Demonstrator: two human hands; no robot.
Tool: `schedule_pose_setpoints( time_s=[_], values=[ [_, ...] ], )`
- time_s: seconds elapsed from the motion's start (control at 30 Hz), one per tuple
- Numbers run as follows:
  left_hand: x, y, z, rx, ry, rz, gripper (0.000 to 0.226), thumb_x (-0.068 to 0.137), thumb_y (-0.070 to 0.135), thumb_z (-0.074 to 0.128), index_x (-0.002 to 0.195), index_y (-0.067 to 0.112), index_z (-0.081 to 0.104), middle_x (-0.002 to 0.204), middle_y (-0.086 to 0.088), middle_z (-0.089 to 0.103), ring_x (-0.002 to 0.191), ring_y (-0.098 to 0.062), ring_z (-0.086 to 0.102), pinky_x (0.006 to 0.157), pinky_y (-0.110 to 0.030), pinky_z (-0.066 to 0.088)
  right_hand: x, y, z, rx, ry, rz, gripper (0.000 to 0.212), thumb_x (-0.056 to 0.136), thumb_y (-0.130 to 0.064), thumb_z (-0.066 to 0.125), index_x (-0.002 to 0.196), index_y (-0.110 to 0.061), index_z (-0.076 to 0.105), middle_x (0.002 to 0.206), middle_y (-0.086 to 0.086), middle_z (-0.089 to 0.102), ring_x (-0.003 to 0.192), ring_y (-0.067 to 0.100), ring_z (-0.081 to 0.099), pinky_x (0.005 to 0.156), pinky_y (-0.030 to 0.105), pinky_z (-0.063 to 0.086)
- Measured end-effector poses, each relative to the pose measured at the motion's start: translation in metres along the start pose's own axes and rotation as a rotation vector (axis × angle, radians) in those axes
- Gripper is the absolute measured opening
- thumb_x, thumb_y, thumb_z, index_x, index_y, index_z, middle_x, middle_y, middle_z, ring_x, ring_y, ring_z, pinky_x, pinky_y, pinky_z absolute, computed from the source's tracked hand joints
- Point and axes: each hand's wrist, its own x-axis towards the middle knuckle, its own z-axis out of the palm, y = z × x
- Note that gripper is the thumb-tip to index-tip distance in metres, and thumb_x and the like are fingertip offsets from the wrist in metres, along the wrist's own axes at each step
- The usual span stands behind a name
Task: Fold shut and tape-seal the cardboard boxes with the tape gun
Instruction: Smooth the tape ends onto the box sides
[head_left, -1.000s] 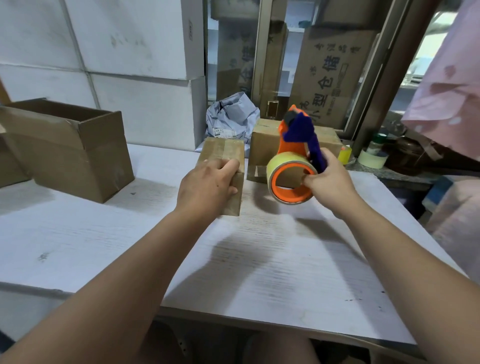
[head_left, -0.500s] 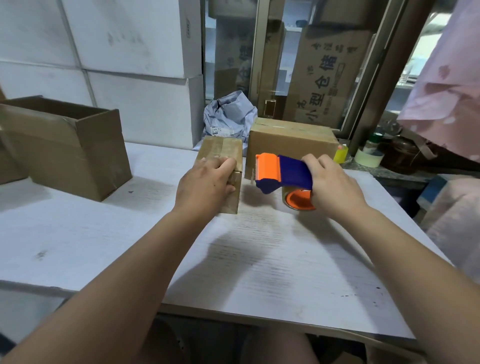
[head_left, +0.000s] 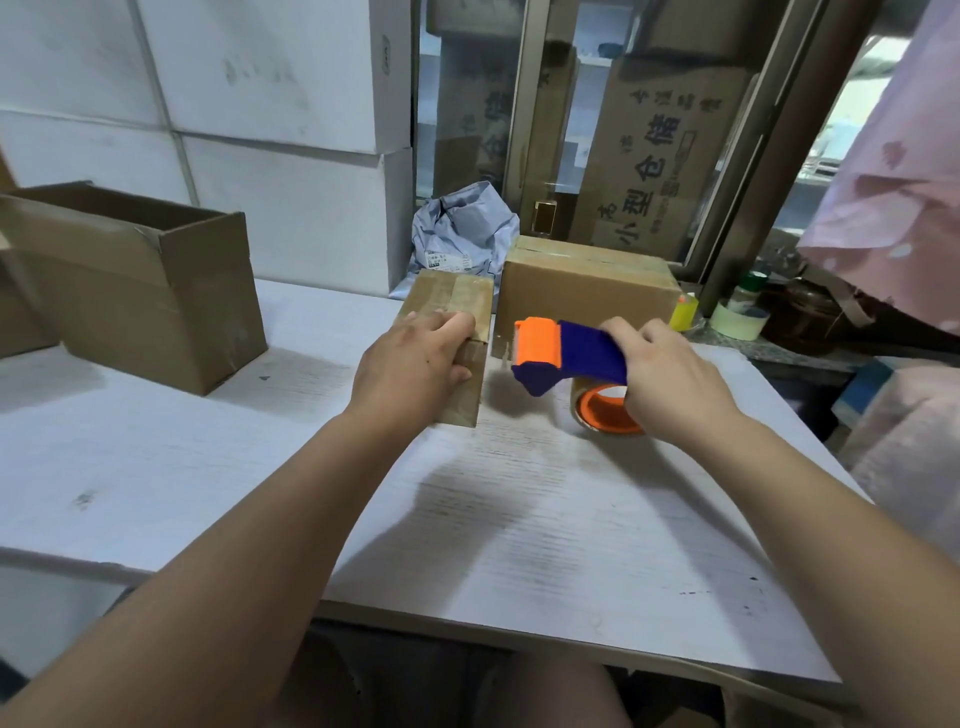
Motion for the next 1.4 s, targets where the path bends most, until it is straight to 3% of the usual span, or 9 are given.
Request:
schedule_pose_setpoints(
  time_s=[0.17,0.3,0.4,0.5,0.67,0.87,1.23,1.3,1.4],
  values=[
    [0.000,0.006,0.002,0.024,0.035,-0.034,0.033,0.083,0.032,0.064,0.108,0.017,0.048,0.115,-0.001,0.055,0.096,-0.020,0.045,0.069,-0.028,0.031,0.006,-0.021,-0.017,-0.204,-0.051,-0.045,0.050,0.097,-0.017,0.035,0.141,-0.037,0.023,0.100,0.008,0.031,0.105,0.031,0.042,0.067,0.035,0.035],
    [0.004,0.016,0.003,0.106,0.021,0.017,0.068,0.074,0.052,0.069,0.127,0.021,0.039,0.115,-0.007,0.055,0.101,-0.024,0.050,0.085,-0.031,0.036,0.016,-0.034,-0.034,-0.274,-0.114,-0.072,0.050,0.098,-0.016,0.032,0.141,-0.039,0.026,0.107,0.012,0.038,0.110,0.035,0.042,0.069,0.038,0.035],
    [0.005,0.023,0.006,0.090,0.032,0.028,0.073,0.075,0.053,0.067,0.138,0.034,0.034,0.125,-0.010,0.045,0.114,-0.027,0.045,0.101,-0.044,0.031,0.025,-0.038,-0.043,-0.292,-0.145,-0.099,0.050,0.096,-0.014,0.035,0.138,-0.041,0.034,0.102,0.010,0.039,0.098,0.033,0.044,0.069,0.038,0.036],
    [0.000,0.030,0.018,0.147,0.063,0.077,0.070,0.076,0.047,0.070,0.136,0.024,0.042,0.127,-0.008,0.045,0.119,-0.028,0.044,0.108,-0.055,0.023,0.031,-0.041,-0.047,-0.303,-0.161,-0.116,0.049,0.093,-0.013,0.043,0.135,-0.039,0.040,0.095,0.007,0.041,0.086,0.027,0.042,0.068,0.037,0.039],
    [-0.001,0.026,0.037,0.150,0.285,0.129,0.062,0.054,0.018,0.087,0.109,0.003,0.064,0.095,-0.014,0.065,0.086,-0.033,0.064,0.089,-0.062,0.044,0.032,-0.048,-0.050,-0.321,-0.164,-0.121,0.046,0.092,-0.014,0.050,0.133,-0.033,0.044,0.100,0.007,0.050,0.090,0.026,0.050,0.064,0.034,0.041],
    [0.002,0.026,0.032,0.054,0.267,0.150,0.067,0.047,0.016,0.093,0.106,-0.002,0.066,0.095,-0.023,0.066,0.089,-0.036,0.067,0.085,-0.068,0.041,0.039,-0.052,-0.057,-0.380,-0.173,-0.166,0.044,0.089,-0.009,0.050,0.129,-0.029,0.049,0.100,0.004,0.055,0.091,0.025,0.052,0.064,0.035,0.043],
    [0.004,0.018,0.026,-0.019,0.269,0.195,0.060,0.051,0.015,0.091,0.103,-0.004,0.066,0.090,-0.023,0.067,0.078,-0.037,0.067,0.082,-0.069,0.042,0.051,-0.066,-0.070,-0.542,-0.280,-0.157,0.044,0.089,-0.014,0.056,0.130,-0.026,0.049,0.105,0.006,0.058,0.094,0.026,0.055,0.066,0.035,0.042],
    [0.005,0.016,0.028,-0.016,0.259,0.202,0.060,0.053,0.020,0.091,0.102,-0.003,0.067,0.092,-0.023,0.068,0.083,-0.038,0.067,0.083,-0.069,0.041,0.053,-0.069,-0.068,-0.560,-0.285,-0.145,0.040,0.089,-0.014,0.056,0.127,-0.025,0.052,0.102,0.005,0.058,0.092,0.025,0.055,0.066,0.034,0.043],
    [0.003,0.015,0.034,0.097,0.176,0.254,0.059,0.048,0.045,0.090,0.091,0.008,0.071,0.090,-0.010,0.069,0.101,-0.038,0.063,0.088,-0.070,0.036,0.055,-0.072,-0.057,-0.594,-0.342,-0.134,0.030,0.090,-0.013,0.055,0.118,-0.021,0.059,0.084,0.002,0.053,0.084,0.023,0.054,0.065,0.034,0.045]
  ],
)
